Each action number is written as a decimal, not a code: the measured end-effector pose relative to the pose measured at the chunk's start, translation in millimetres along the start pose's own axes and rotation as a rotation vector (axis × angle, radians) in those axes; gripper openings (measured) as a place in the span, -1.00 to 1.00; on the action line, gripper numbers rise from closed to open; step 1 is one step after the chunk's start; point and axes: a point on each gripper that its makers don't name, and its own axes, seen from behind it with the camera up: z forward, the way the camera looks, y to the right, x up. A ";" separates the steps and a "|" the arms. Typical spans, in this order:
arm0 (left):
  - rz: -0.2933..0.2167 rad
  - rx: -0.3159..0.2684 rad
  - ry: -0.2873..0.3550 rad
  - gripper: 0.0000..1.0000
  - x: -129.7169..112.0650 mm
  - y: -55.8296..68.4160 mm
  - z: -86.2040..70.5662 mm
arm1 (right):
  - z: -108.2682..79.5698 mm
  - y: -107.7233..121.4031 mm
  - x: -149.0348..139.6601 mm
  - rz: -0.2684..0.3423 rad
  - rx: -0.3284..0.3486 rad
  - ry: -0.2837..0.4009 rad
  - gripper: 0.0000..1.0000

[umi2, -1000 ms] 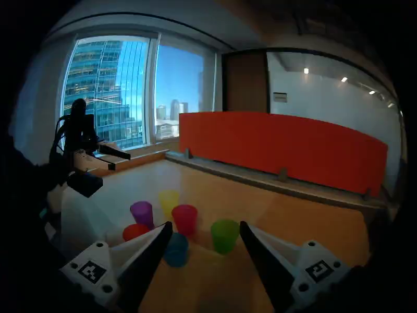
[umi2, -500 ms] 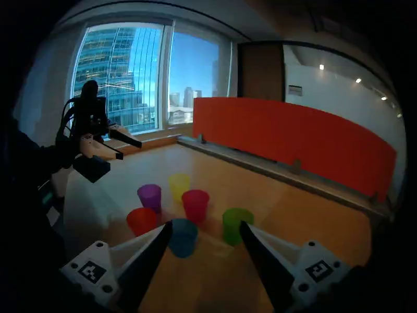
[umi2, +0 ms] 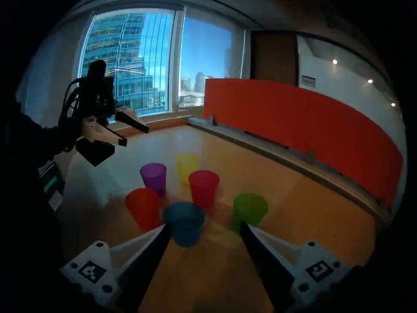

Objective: Pour water

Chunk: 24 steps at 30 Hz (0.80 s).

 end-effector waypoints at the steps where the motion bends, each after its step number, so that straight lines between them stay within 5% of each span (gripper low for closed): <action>1: -0.001 0.001 0.000 0.97 -0.7 -0.4 0.6 | 2.4 -1.3 -1.9 0.000 0.006 -0.006 1.00; 24: -0.010 -0.002 -0.006 0.97 -9.2 -5.6 11.3 | 69.7 -28.6 -35.4 -0.017 0.091 -0.084 1.00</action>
